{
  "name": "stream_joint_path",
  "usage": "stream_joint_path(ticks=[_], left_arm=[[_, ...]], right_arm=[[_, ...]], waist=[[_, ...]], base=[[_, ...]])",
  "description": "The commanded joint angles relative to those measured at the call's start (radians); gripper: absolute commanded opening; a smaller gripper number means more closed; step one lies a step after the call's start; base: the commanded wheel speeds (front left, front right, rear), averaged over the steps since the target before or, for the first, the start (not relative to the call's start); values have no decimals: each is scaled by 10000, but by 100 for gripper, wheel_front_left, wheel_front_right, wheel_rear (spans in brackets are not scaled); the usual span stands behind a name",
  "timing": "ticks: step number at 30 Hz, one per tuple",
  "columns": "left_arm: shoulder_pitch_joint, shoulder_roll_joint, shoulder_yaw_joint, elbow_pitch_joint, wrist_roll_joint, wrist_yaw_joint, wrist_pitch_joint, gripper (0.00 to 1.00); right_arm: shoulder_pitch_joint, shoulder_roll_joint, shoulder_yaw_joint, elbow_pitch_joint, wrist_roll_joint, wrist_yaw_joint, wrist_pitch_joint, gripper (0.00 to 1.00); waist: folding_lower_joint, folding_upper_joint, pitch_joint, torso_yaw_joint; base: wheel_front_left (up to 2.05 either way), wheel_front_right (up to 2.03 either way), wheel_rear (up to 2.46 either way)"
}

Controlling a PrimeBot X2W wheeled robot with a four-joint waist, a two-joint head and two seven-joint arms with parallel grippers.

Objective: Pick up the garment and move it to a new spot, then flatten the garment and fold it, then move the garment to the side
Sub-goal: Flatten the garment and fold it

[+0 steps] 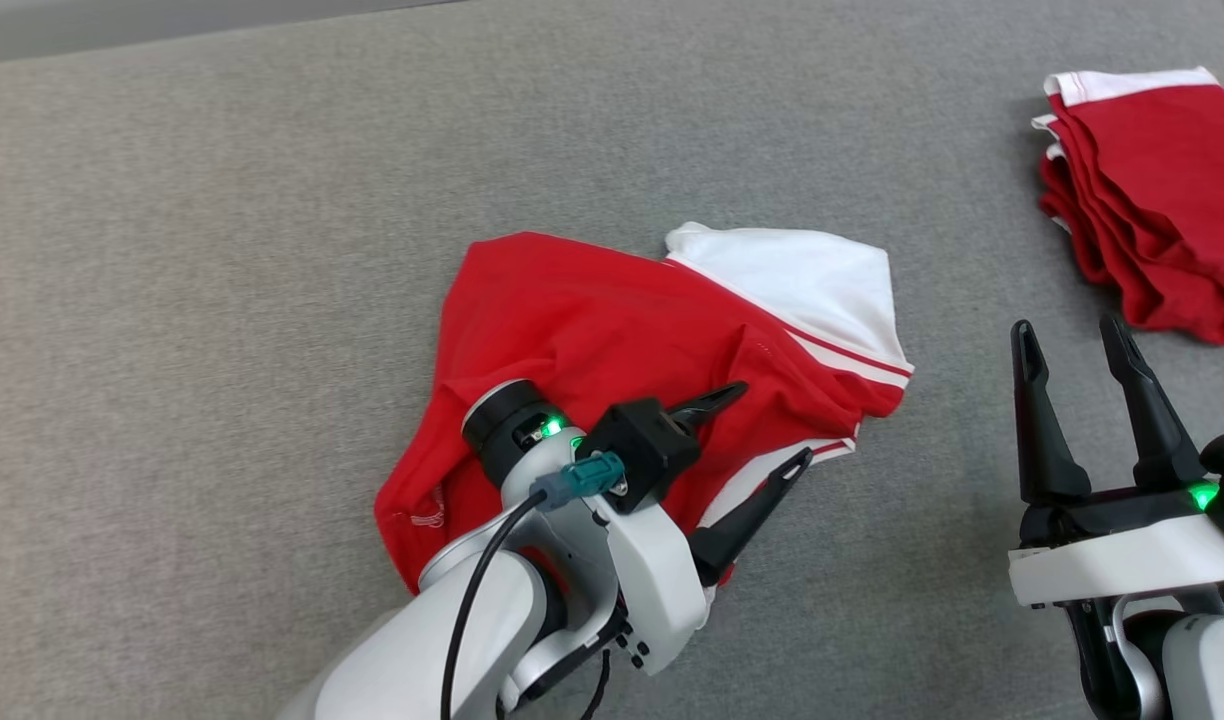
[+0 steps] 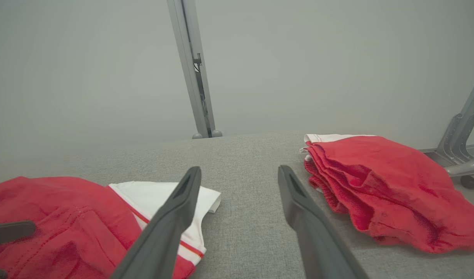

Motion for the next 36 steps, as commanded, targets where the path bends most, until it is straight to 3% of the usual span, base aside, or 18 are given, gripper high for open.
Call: stream_joint_path(ticks=[1, 12, 18, 19, 20, 21, 28, 36], left_arm=[[-216, 67, 24, 122, -101, -42, 41, 100], [-567, 387, 412, 554, 72, 421, -22, 100], [-516, 492, 277, 595, -94, 324, 259, 100], [-519, 507, 209, 565, -107, 295, 300, 75], [-553, 529, 162, 502, -98, 238, 266, 42], [-568, 534, 117, 468, -116, 220, 257, 0], [-642, 705, 348, -74, -153, 238, -287, 0], [-644, 1506, 1201, -1168, 246, 904, -756, 0]], right_arm=[[-75, -38, 8, 91, 84, 3, -119, 100], [-126, -38, 37, 454, 383, 3, -561, 100], [-238, -39, 120, 544, 401, 3, -541, 100], [-243, -39, 143, 537, 416, 3, -548, 100], [-237, -39, 152, 533, 432, 3, -566, 100], [-240, -39, 158, 537, 443, 3, -579, 100], [-196, -40, -26, 572, 416, 3, -627, 100], [-68, -42, -348, 401, 292, 3, -502, 100]], waist=[[0, -1, 205, -281], [0, -1, 453, -545], [0, -1, 462, -495], [0, -1, 466, -494], [0, -1, 472, -492], [0, -1, 474, -491], [0, -1, 405, -412], [0, -1, 185, -21]], base=[[0, 0, 0], [0, 0, 0], [0, 0, 0], [0, 0, 0], [0, 0, 0], [0, 0, 0], [0, 0, 0], [0, 0, 0]])
